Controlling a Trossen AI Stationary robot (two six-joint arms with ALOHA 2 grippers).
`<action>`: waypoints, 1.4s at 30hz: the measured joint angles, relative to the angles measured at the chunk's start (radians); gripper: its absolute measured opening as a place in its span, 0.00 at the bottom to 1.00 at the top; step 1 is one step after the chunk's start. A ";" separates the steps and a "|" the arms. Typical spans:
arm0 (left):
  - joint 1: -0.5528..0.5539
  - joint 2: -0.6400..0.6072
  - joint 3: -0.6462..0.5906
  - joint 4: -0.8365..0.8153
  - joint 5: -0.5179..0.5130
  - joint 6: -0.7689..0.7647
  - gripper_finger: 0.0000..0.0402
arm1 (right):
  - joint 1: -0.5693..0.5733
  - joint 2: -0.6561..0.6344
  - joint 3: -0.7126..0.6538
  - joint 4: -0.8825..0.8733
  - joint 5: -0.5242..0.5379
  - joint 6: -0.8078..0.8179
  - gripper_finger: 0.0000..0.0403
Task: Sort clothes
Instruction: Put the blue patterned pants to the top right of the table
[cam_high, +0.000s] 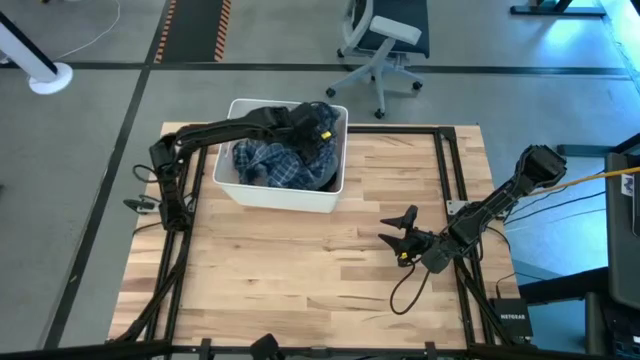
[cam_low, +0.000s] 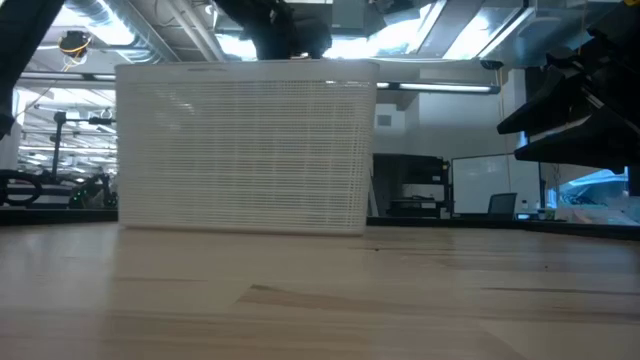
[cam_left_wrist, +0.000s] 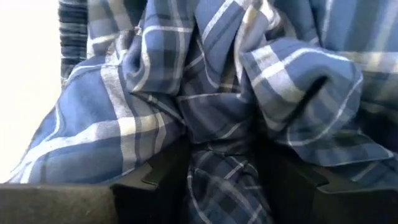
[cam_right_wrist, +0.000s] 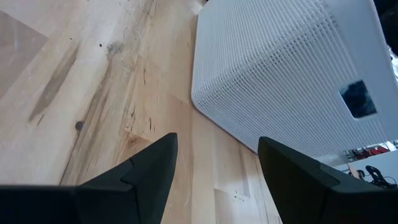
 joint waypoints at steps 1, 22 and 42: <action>0.000 0.011 0.000 -0.003 0.000 -0.007 0.44 | 0.000 0.000 0.000 0.000 0.000 0.000 0.60; -0.050 0.026 0.008 -0.014 -0.089 0.014 0.44 | 0.000 0.000 0.000 -0.002 -0.002 0.012 0.60; -0.188 -0.377 -0.154 -0.047 0.082 0.019 0.44 | 0.000 0.000 0.000 0.000 -0.001 0.020 0.60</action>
